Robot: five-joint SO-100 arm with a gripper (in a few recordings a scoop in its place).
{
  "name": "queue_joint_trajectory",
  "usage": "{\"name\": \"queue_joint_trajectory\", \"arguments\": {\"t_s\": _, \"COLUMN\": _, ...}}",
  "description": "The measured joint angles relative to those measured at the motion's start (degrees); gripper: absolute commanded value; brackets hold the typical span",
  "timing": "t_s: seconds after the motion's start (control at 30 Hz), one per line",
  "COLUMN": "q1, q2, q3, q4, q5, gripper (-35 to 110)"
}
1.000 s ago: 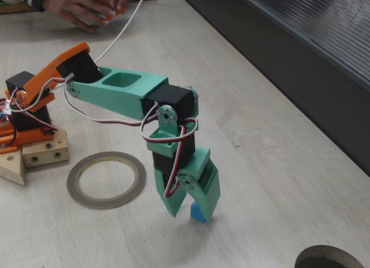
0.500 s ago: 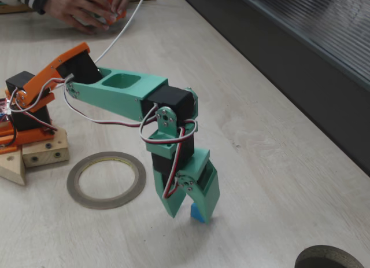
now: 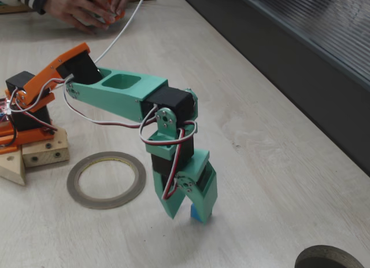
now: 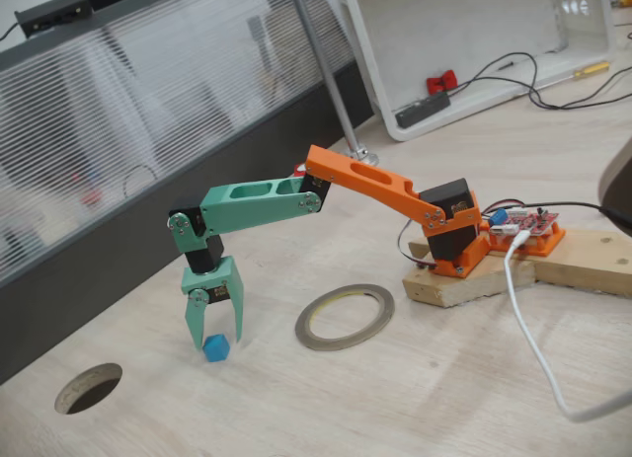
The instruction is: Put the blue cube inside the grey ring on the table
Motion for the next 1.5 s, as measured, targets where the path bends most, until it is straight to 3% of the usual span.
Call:
{"name": "queue_joint_trajectory", "arguments": {"t_s": 0.17, "q1": 0.0, "q2": 0.0, "q3": 0.0, "q4": 0.0, "q5": 0.2, "gripper": 20}}
{"name": "queue_joint_trajectory", "arguments": {"t_s": 0.8, "q1": 0.0, "q2": 0.0, "q3": 0.0, "q4": 0.0, "q5": -0.2, "gripper": 19}}
{"name": "queue_joint_trajectory", "arguments": {"t_s": 1.07, "q1": 0.0, "q2": 0.0, "q3": 0.0, "q4": 0.0, "q5": 0.1, "gripper": 3}}
{"name": "queue_joint_trajectory", "arguments": {"t_s": 1.5, "q1": 0.0, "q2": -0.3, "q3": 0.0, "q4": 0.0, "q5": 0.2, "gripper": 2}}
